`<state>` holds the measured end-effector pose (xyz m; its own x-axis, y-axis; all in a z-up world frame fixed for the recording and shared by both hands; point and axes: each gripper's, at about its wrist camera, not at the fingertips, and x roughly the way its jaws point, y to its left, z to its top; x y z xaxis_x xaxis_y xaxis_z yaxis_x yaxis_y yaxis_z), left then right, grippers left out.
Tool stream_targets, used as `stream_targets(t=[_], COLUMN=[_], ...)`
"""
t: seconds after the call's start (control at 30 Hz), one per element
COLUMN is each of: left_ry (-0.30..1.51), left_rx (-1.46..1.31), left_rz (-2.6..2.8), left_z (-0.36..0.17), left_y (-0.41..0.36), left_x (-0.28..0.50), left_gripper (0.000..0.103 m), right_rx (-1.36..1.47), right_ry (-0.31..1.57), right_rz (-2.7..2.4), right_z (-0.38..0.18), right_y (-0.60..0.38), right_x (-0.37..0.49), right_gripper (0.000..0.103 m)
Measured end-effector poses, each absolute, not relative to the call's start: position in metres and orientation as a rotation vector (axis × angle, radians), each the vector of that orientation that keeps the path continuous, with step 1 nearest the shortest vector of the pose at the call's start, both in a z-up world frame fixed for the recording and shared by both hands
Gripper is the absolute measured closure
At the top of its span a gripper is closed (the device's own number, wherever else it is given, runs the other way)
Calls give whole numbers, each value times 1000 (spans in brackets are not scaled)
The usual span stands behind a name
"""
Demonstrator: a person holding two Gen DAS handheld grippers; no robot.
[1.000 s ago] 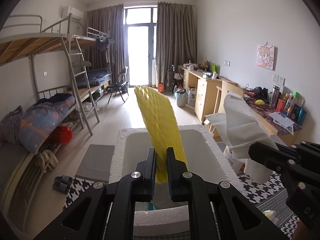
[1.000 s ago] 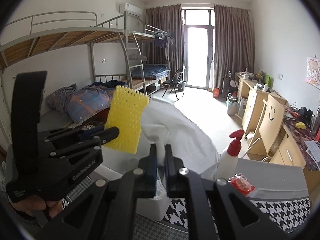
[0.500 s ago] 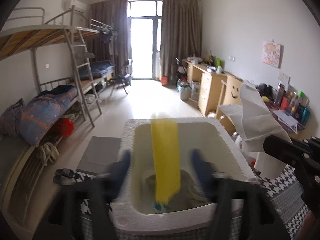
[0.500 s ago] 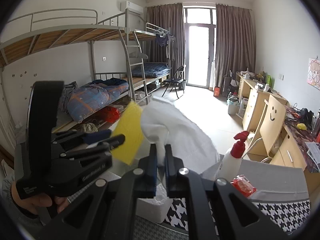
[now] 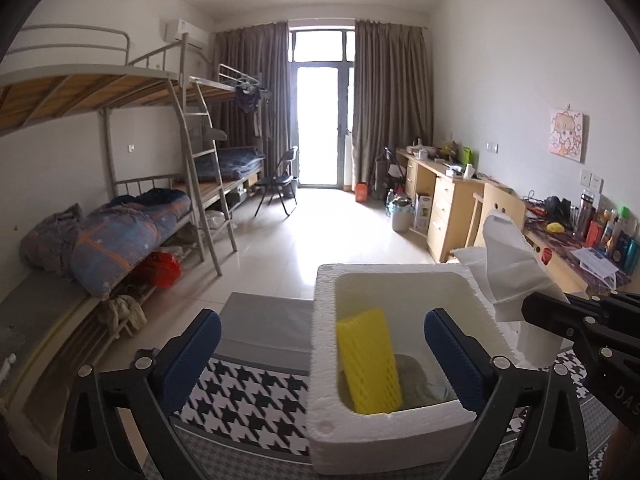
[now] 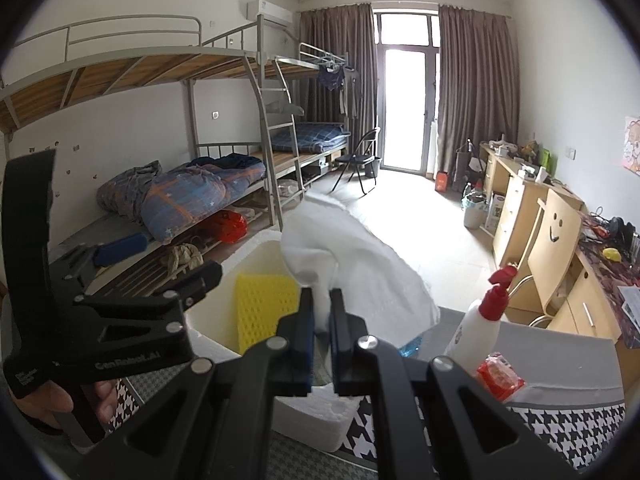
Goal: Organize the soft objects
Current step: 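Lower the yellow net into the foam box and open the left tool, then lower the white cloth into the foam box and open the right tool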
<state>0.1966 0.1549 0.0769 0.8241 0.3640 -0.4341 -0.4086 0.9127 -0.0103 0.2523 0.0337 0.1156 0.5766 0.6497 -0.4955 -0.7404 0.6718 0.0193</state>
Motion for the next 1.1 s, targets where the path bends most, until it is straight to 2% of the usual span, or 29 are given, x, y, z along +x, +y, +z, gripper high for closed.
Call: stream_targets(t=[0.93, 0.97, 1.03, 1.1], left_ry=[416, 413, 417, 420], left_rx=[-157, -154, -143, -137], left_rz=[464, 469, 470, 467], left_z=[72, 72, 71, 70], left_y=[176, 176, 175, 174], left_x=[165, 165, 165, 164], left_gripper=[1, 1, 1, 1], right_rx=[-233, -235, -239, -233], right_ry=[598, 608, 638, 656], right_rz=[882, 885, 886, 891], right_z=[96, 96, 92, 90], right_y=[69, 71, 73, 73], right_x=[266, 268, 270, 271], right_gripper=[94, 92, 81, 63])
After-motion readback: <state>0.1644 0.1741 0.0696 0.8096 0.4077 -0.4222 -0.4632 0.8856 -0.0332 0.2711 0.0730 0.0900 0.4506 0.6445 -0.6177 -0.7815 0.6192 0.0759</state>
